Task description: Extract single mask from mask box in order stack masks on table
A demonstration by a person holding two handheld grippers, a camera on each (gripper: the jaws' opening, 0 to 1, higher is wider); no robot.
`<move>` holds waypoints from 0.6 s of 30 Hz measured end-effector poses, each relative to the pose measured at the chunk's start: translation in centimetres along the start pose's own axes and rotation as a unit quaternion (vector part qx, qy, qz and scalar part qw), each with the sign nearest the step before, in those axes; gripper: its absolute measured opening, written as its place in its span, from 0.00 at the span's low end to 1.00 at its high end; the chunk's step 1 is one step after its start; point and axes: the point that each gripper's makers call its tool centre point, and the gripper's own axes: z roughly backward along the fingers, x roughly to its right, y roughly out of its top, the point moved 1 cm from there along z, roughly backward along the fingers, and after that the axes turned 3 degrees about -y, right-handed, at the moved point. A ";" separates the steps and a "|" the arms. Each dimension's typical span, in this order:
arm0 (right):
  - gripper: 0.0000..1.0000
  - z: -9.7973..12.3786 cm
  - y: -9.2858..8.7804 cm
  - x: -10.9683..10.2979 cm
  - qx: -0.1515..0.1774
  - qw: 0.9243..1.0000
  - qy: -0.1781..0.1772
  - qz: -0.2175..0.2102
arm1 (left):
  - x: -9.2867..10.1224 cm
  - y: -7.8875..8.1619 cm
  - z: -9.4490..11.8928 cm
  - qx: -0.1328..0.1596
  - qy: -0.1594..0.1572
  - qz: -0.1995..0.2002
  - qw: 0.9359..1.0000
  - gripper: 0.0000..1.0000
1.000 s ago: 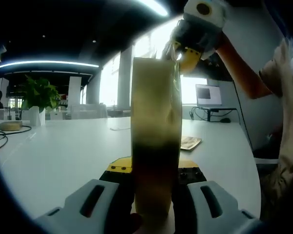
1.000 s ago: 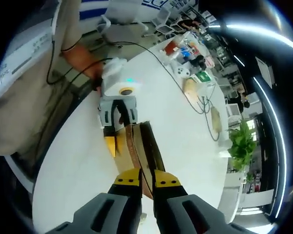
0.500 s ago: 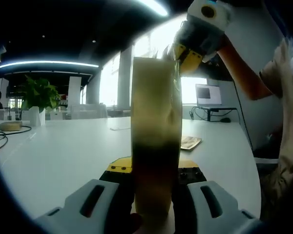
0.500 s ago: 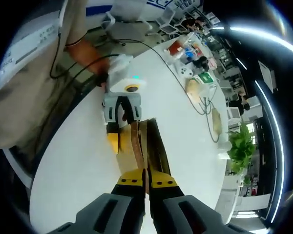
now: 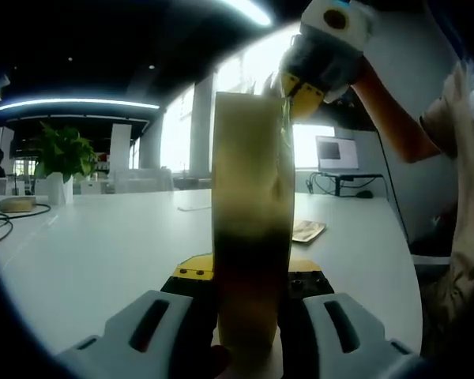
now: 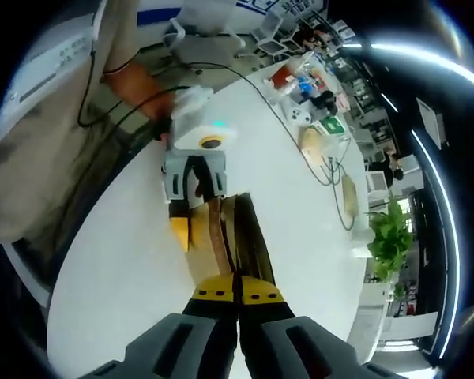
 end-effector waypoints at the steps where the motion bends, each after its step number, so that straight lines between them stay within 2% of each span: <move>1: 0.00 0.0 0.0 0.0 0.000 1.000 0.001 0.002 | 0.0 0.0 0.0 0.000 0.000 0.001 1.000 0.19; 5: 0.00 -0.1 0.1 0.1 -0.001 1.000 -0.002 0.008 | 0.0 0.0 0.0 0.000 0.000 0.001 1.000 0.19; 10: 0.00 0.5 0.1 0.8 0.009 1.000 -0.019 -0.013 | 0.0 0.0 0.0 0.000 0.000 0.002 1.000 0.19; 18: 0.00 0.9 0.2 1.0 0.021 0.999 -0.042 -0.023 | 0.1 0.0 0.0 -0.001 0.001 0.001 1.000 0.19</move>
